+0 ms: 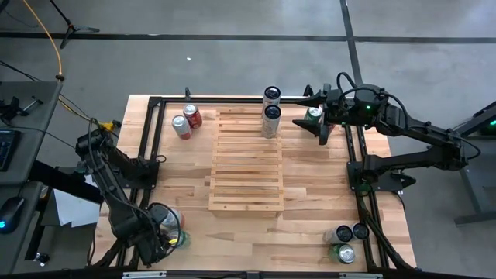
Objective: Place canned beverage on shelf
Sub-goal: Put the white pink soda can on the shelf
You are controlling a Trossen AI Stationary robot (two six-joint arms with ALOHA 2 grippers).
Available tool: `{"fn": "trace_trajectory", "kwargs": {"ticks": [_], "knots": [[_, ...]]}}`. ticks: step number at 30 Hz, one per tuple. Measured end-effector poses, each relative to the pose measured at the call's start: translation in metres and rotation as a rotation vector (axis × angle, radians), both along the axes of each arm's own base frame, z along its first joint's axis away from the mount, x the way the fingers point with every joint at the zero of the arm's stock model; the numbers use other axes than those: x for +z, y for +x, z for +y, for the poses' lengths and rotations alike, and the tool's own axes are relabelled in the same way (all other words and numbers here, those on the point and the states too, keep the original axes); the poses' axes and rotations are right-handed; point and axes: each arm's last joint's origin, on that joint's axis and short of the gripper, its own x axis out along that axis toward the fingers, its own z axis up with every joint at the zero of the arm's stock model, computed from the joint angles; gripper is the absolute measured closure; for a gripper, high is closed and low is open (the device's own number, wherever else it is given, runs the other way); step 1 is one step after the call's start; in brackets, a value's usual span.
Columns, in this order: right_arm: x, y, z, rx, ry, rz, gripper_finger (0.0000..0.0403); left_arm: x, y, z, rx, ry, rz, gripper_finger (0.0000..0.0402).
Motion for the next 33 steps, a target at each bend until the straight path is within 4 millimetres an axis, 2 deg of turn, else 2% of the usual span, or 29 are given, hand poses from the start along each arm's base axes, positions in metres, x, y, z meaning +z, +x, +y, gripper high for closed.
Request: {"fn": "trace_trajectory", "kwargs": {"ticks": [3, 6, 7, 13, 19, 23, 27, 30, 33], "knots": [[0.0, 0.0, 0.0, 0.0, -0.001, 0.003, 0.0091, 0.002, -0.002, 0.002, 0.002, -0.001, 0.021, 0.0089], [0.0, 0.0, 0.0, 0.0, -0.001, 0.003, 0.0091, 0.006, -0.005, 0.006, 0.0, -0.011, 0.049, 0.016], [0.0, 0.0, 0.0, 0.0, -0.001, 0.003, 0.0091, 0.009, -0.007, 0.008, -0.001, -0.022, 0.049, 0.0167], [0.0, 0.0, 0.0, -0.006, -0.002, 0.003, 0.0091, 0.043, -0.019, 0.031, -0.039, -0.156, -0.031, 0.0167], [0.0, 0.0, -0.001, -0.032, -0.005, 0.004, 0.0091, 0.11, -0.037, 0.073, -0.067, -0.406, -0.238, 0.0167], [0.0, 0.0, -0.001, -0.032, -0.002, 0.003, 0.0091, 0.152, -0.05, 0.105, -0.018, -0.47, -0.488, 0.0167], [0.0, 0.0, -0.001, -0.031, 0.034, -0.003, 0.0091, 0.177, -0.057, 0.137, 0.06, -0.386, -0.796, 0.0167], [0.0, 0.0, 0.0, 0.003, 0.094, -0.016, 0.0091, 0.185, -0.057, 0.156, 0.063, -0.242, -0.975, 0.0167], [0.005, 0.002, 0.002, 0.065, 0.157, -0.08, 0.0091, 0.186, -0.052, 0.167, 0.001, -0.074, -1.066, 0.0167]]}}
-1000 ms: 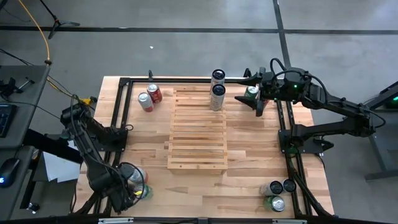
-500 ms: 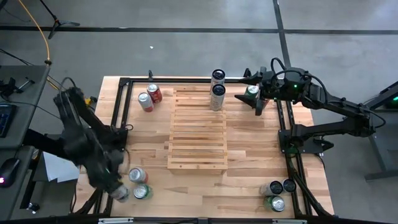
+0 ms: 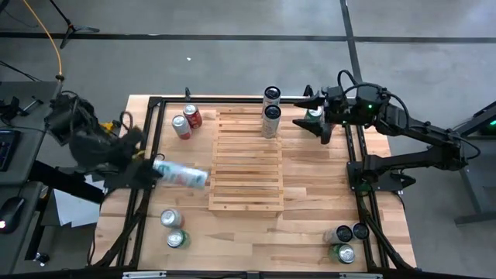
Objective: Place canned beverage on shelf
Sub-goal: Put the white pink soda can on the shelf
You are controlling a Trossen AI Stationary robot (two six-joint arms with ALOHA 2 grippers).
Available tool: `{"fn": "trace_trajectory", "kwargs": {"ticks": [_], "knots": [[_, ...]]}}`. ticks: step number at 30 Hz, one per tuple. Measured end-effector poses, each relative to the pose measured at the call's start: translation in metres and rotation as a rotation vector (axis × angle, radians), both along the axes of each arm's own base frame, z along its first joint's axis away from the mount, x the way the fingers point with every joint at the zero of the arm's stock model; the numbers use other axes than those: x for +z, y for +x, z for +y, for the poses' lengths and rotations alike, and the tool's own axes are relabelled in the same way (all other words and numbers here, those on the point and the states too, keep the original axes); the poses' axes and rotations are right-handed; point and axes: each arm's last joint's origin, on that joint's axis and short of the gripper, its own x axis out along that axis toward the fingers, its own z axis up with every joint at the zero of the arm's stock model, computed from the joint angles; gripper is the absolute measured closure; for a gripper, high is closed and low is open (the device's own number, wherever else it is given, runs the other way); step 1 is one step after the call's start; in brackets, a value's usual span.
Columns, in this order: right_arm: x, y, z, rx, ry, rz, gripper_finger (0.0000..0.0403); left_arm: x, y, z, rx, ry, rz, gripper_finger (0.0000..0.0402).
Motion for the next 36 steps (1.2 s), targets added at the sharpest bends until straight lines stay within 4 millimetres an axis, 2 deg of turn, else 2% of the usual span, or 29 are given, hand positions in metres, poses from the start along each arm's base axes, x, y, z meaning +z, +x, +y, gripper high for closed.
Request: {"fn": "trace_trajectory", "kwargs": {"ticks": [5, 9, 12, 16, 21, 25, 31, 36], "knots": [[0.013, 0.013, 0.0, 0.112, 0.119, -0.168, 0.0091, 0.0, 0.02, 0.011, 0.004, 0.328, -0.059, 0.0167], [0.016, 0.03, -0.004, 0.181, 0.335, -0.261, 0.0091, 0.006, 0.048, 0.016, -0.01, 0.624, -0.129, 0.0167], [0.014, 0.043, -0.007, 0.224, 0.494, -0.281, 0.0091, 0.014, 0.073, 0.018, -0.058, 0.867, -0.193, 0.0167], [0.009, 0.054, -0.008, 0.279, 0.589, -0.257, 0.0091, 0.027, 0.102, 0.022, -0.106, 1.156, -0.279, 0.0167], [0.008, 0.055, -0.007, 0.281, 0.606, -0.253, 0.0091, 0.041, 0.117, 0.028, -0.11, 1.41, -0.338, 0.0167], [0.01, 0.057, 0.0, 0.275, 0.586, -0.285, 0.0091, 0.041, 0.123, 0.033, -0.121, 1.46, -0.327, 0.0167], [0.008, 0.066, 0.011, 0.225, 0.473, -0.317, 0.0091, 0.041, 0.126, 0.042, -0.106, 1.334, -0.389, 0.0167], [0.003, 0.074, 0.011, 0.161, 0.435, -0.321, 0.0091, 0.04, 0.126, 0.044, -0.107, 1.293, -0.401, 0.0167]]}}
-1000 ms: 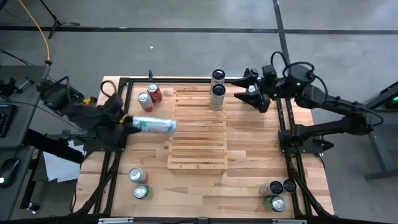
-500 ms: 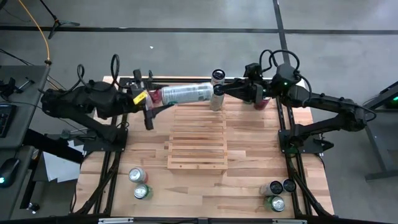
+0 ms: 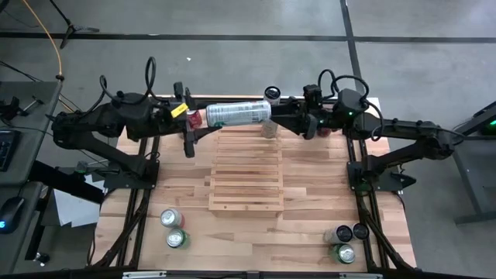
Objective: Place canned beverage on shelf
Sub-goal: Put the white pink soda can on the shelf
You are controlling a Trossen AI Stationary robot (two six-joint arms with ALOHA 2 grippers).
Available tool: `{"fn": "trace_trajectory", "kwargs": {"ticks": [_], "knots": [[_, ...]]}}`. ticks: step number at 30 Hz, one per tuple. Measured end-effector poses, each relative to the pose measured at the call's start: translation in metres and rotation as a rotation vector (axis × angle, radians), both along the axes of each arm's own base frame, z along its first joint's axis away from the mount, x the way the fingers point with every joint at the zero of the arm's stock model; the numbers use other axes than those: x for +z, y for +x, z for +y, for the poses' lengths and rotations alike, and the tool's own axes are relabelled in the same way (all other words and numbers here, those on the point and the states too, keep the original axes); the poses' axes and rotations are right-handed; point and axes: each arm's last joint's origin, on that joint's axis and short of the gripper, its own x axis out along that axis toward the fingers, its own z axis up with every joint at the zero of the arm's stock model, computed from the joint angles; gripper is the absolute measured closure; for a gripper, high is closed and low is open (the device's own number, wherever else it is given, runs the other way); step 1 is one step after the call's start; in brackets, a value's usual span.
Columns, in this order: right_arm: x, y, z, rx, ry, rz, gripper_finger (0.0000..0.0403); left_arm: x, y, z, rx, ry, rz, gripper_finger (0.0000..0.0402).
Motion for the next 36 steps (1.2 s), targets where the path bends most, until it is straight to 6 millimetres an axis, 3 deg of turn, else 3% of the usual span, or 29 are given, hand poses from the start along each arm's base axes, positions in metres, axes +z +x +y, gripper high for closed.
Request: {"fn": "trace_trajectory", "kwargs": {"ticks": [15, 26, 36], "knots": [[0.006, 0.003, 0.001, 0.058, 0.009, -0.094, 0.0091, -0.012, 0.019, -0.001, 0.008, 0.002, 0.066, 0.0167], [-0.009, 0.009, 0.01, 0.084, 0.038, 0.056, 0.0091, -0.017, 0.027, -0.002, 0.012, -0.006, 0.09, 0.0167], [-0.008, 0.009, 0.011, 0.112, 0.059, 0.051, 0.0091, -0.012, 0.026, -0.001, 0.018, -0.02, 0.045, 0.0167]]}}
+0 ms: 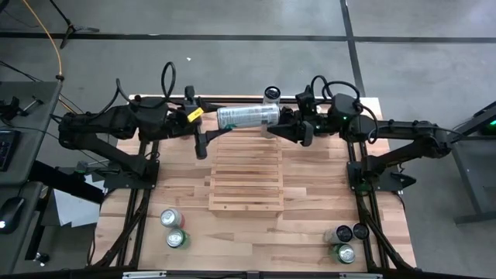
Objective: Place canned beverage on shelf
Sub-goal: Put the white pink soda can on the shelf
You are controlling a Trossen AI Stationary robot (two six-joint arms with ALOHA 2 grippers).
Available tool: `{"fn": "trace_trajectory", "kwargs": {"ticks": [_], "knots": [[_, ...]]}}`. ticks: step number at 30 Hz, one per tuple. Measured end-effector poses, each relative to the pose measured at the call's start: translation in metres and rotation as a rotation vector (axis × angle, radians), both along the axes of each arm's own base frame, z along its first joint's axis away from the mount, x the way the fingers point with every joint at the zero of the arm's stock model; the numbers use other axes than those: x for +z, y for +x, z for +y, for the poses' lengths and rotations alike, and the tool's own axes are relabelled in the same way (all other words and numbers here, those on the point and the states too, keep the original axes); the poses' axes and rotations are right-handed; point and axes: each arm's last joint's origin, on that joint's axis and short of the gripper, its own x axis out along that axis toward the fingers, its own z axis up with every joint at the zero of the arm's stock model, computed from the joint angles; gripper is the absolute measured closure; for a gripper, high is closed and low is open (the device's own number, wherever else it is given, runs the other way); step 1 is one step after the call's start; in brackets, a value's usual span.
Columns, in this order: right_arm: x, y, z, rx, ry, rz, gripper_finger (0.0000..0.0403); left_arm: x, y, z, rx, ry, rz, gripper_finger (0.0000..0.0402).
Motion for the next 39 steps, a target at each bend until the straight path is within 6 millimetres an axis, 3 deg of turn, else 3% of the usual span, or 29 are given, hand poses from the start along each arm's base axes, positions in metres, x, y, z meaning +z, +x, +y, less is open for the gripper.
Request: {"fn": "trace_trajectory", "kwargs": {"ticks": [10, 23, 29, 31, 36, 39], "knots": [[0.0, 0.002, 0.0, -0.005, -0.01, -0.013, 0.0091, -0.006, 0.005, -0.005, -0.13, -0.071, 0.031, 0.0167], [-0.002, 0.004, 0.001, 0.004, -0.025, -0.003, 0.0092, -0.008, 0.011, -0.002, -0.056, -0.023, 0.037, 0.0167], [-0.003, 0.004, 0.001, 0.01, -0.022, -0.001, 0.0134, -0.008, 0.011, -0.002, -0.059, -0.037, 0.033, 0.0166], [-0.003, 0.005, 0.001, 0.012, -0.014, 0.006, 0.0157, -0.008, 0.011, -0.002, -0.053, -0.051, 0.035, 0.0145], [-0.003, 0.004, 0.001, 0.022, -0.031, 0.003, 0.0159, -0.008, 0.01, -0.002, -0.05, -0.065, 0.028, 0.0062], [-0.001, 0.0, -0.003, 0.021, -0.035, 0.002, 0.0159, -0.004, 0.001, 0.0, -0.041, -0.067, 0.016, 0.004]]}}
